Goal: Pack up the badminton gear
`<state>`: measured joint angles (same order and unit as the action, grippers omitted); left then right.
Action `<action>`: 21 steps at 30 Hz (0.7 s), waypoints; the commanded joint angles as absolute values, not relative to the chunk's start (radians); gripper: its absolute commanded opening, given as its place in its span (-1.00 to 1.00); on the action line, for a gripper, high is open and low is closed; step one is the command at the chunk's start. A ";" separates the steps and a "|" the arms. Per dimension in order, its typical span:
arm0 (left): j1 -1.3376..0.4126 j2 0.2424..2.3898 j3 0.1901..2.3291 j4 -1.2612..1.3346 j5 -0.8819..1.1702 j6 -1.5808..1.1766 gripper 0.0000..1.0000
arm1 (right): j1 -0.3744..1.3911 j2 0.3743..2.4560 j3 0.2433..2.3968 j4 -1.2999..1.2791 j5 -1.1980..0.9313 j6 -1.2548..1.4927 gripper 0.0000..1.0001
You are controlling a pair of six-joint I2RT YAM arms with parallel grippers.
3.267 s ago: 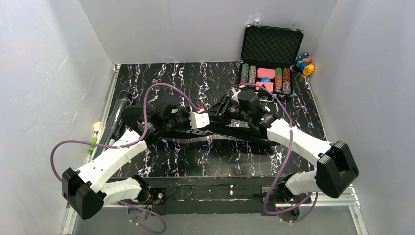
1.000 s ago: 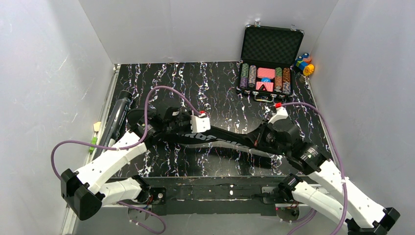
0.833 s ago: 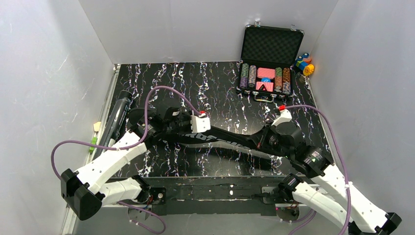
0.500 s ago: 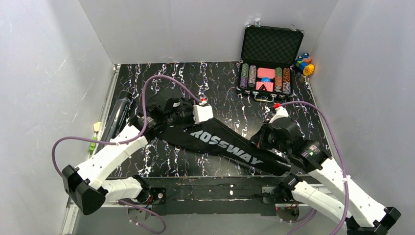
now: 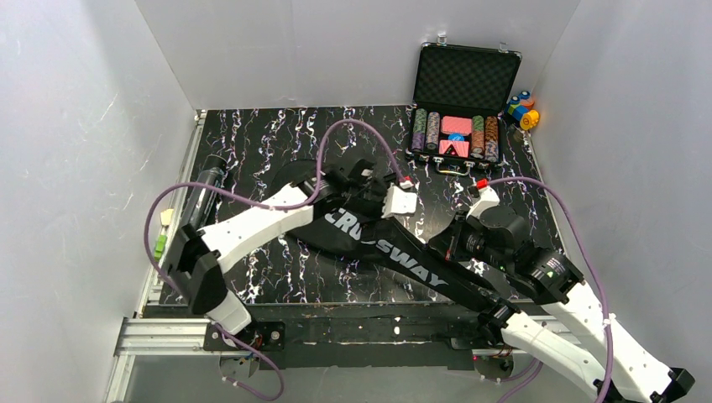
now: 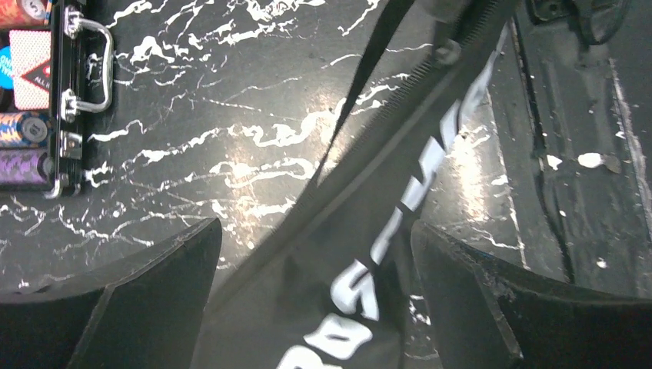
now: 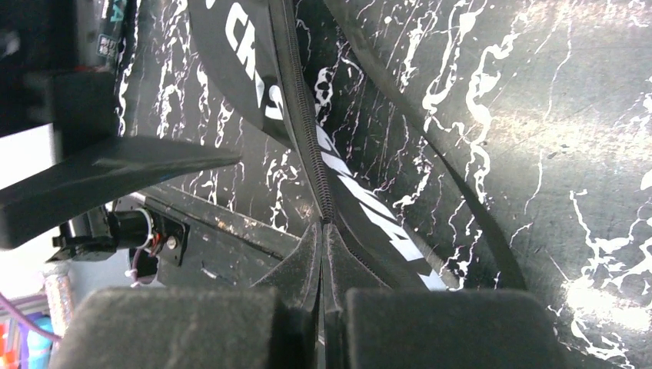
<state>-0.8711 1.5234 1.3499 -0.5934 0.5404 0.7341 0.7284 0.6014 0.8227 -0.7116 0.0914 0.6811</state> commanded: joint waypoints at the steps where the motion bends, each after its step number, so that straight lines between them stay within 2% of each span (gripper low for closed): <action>1: -0.874 1.623 1.487 -0.635 0.610 0.810 0.89 | 0.739 0.581 0.900 -0.704 0.041 0.692 -0.97; 7: -0.875 1.781 1.697 -0.791 0.718 0.883 0.86 | 0.743 0.572 0.912 -0.727 0.021 0.675 -0.97; 14: -0.908 1.958 1.948 -1.259 0.855 1.068 0.59 | 0.744 0.563 0.900 -0.717 0.008 0.663 -0.97; 17: -0.921 1.971 1.937 -1.288 0.845 1.114 0.43 | 0.744 0.560 0.893 -0.705 -0.021 0.666 -0.97; 20: -0.932 1.978 1.951 -1.331 0.851 1.133 0.08 | 0.744 0.556 0.894 -0.708 -0.019 0.667 -0.97; 21: -0.937 1.979 1.955 -1.348 0.850 1.142 0.02 | 0.744 0.553 0.894 -0.711 -0.015 0.667 -0.97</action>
<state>-0.9203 1.9900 1.9175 -1.2083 0.7990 1.0615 0.7364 0.5804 0.8433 -0.7536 0.0154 0.6762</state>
